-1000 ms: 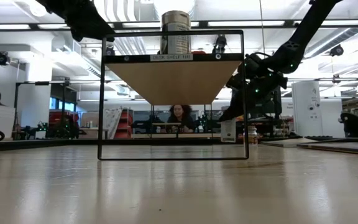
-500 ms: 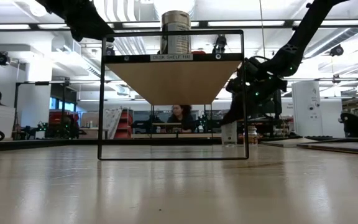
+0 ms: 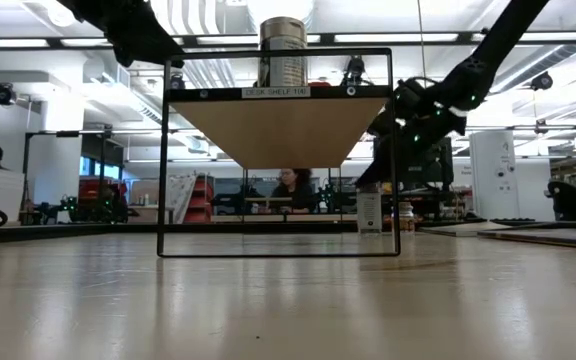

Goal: Shelf spices
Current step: Remove the white seasoning bottle from the shelf, then remove the red seasoning can from the shelf

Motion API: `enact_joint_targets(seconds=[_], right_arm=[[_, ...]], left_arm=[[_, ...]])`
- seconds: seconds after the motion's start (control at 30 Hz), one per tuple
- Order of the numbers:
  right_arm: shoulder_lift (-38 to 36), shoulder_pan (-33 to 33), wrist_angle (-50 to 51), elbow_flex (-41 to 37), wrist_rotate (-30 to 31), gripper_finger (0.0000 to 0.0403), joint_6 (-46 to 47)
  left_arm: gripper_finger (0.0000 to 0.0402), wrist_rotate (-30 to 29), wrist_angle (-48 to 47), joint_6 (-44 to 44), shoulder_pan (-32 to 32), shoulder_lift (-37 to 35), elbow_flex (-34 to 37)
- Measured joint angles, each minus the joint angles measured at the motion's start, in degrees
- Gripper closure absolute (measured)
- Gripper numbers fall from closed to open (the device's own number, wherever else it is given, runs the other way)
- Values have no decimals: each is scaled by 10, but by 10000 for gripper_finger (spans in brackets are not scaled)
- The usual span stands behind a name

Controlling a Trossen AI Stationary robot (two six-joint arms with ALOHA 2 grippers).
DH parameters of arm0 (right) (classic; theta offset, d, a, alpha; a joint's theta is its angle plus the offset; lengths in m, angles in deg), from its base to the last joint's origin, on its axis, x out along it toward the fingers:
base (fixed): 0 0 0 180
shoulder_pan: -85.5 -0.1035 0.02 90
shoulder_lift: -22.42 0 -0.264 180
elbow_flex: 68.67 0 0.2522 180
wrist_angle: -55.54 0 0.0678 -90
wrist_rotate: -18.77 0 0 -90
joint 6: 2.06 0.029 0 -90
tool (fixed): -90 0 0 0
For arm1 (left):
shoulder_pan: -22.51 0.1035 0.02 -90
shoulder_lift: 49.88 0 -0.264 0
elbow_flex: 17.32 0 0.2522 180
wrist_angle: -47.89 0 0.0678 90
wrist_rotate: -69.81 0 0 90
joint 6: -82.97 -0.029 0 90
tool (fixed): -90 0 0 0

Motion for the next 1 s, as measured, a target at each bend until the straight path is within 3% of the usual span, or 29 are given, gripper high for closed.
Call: enact_joint_targets(seconds=[0.4, 0.6, 0.83, 1.0], right_arm=[[-142, 0, 129, 0, 0, 132, 4], [-235, -9, 139, 0, -25, 135, 61], [-288, -63, 119, 0, -60, 98, 112], [-286, -111, 87, 0, -23, 73, 120]], left_arm=[[269, 0, 1, -4, 0, 0, 0], [269, 9, 2, -19, 0, 0, 0], [269, 1, 48, -52, 0, 27, 0], [269, -20, 83, -80, 2, 62, 0]])
